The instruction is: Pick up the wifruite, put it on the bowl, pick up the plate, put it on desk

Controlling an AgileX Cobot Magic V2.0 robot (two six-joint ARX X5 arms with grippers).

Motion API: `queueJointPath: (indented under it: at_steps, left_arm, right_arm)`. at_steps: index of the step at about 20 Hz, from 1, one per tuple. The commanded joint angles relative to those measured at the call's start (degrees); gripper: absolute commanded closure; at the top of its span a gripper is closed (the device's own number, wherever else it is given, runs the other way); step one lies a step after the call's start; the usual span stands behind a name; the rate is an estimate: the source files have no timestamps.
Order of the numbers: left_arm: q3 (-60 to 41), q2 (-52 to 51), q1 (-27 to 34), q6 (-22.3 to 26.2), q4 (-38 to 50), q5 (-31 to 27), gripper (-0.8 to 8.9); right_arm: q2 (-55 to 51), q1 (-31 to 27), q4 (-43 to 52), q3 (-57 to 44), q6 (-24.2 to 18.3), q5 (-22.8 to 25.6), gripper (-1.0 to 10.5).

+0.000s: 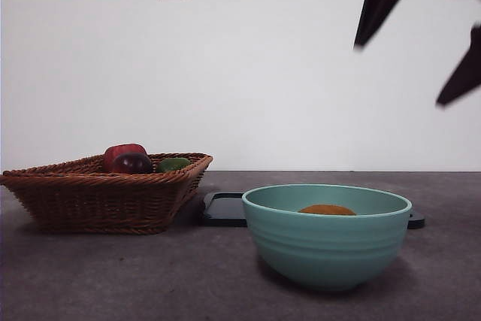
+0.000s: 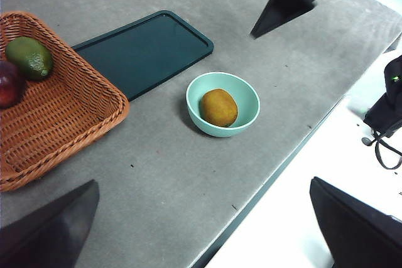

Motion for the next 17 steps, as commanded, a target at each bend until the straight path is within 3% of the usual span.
queueJointPath:
  at_steps: [1,4,12,17]
  left_arm:
    - [0.4,0.0,-0.6,0.7,0.6,0.1,1.88]
    - [0.4,0.0,-0.6,0.7,0.6,0.1,1.88]
    - [0.4,0.0,-0.6,0.7,0.6,0.1,1.88]
    - [0.4,0.0,-0.6,0.7,0.6,0.1,1.88]
  right_arm:
    - [4.4,1.1,-0.6,1.1,0.7,2.6,3.7]
    - [9.6,2.1,-1.0,1.1,0.6,5.6,3.7]
    - [18.2,4.0,-0.6,1.1,-0.2,7.4,4.3]
    - [20.9,5.5,0.7,1.0,-0.3,7.3,5.7]
